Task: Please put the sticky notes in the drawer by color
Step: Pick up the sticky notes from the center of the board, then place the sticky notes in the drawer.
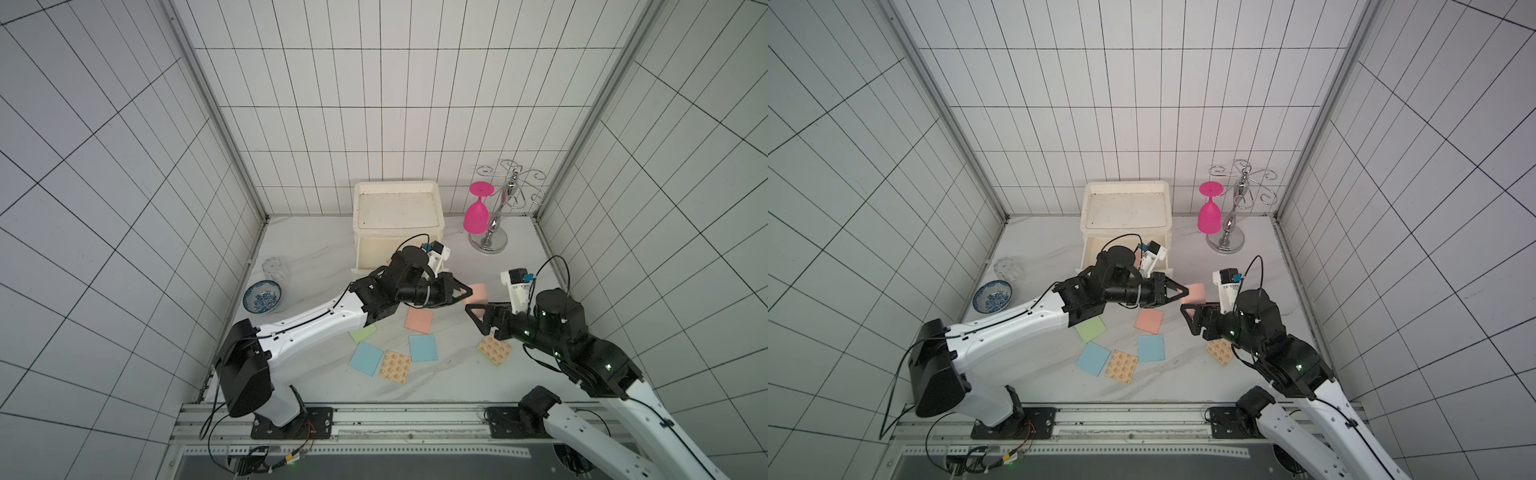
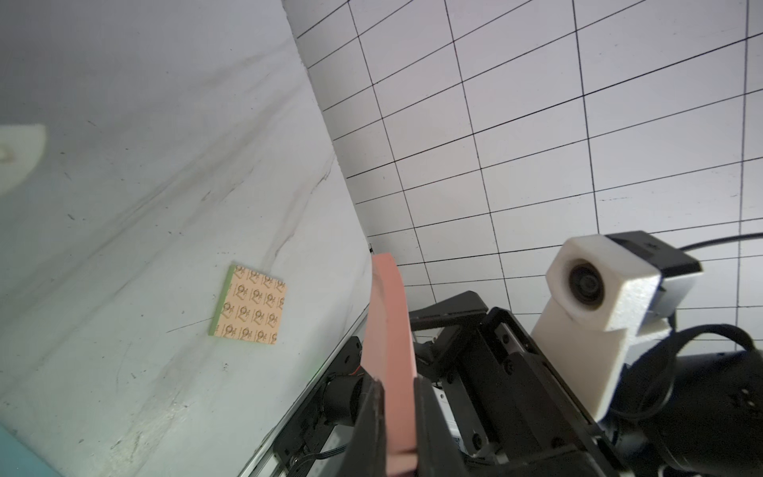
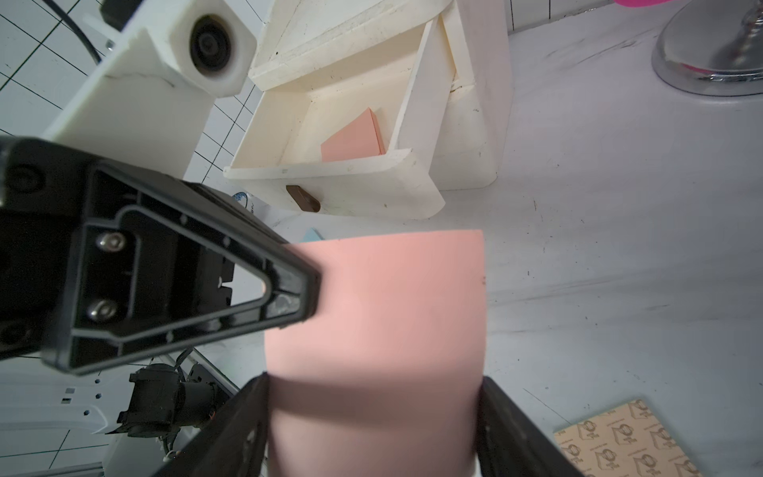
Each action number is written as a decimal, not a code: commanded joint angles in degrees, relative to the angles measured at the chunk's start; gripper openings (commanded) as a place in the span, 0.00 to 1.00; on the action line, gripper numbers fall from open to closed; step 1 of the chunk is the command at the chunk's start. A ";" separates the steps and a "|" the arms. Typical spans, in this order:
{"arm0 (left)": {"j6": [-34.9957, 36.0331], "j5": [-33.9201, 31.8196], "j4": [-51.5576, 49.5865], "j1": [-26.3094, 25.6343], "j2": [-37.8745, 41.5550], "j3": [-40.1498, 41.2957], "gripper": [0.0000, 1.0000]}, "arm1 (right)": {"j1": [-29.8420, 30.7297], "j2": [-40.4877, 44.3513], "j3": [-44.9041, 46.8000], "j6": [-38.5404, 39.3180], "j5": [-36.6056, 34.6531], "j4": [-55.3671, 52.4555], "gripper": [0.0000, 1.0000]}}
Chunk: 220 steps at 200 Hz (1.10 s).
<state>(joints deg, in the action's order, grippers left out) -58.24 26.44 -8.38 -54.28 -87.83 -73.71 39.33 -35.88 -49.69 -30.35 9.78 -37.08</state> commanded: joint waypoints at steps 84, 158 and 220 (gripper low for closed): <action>9.38 -2.54 -9.21 21.89 14.20 1.69 0.00 | -0.28 7.24 -2.53 -2.52 -17.29 -7.22 0.91; 12.24 -1.79 -8.35 30.02 13.20 3.43 0.01 | -0.28 5.08 -1.39 -1.94 -14.48 -6.32 0.90; 13.05 0.40 -6.56 29.94 9.35 5.46 0.18 | -0.25 4.17 -0.06 -2.35 -13.75 -5.61 0.91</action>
<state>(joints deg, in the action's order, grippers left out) -46.96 25.26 -16.97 -24.32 -77.73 -68.73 39.33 -31.05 -50.41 -32.42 -4.05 -43.18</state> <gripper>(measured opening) 0.141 0.905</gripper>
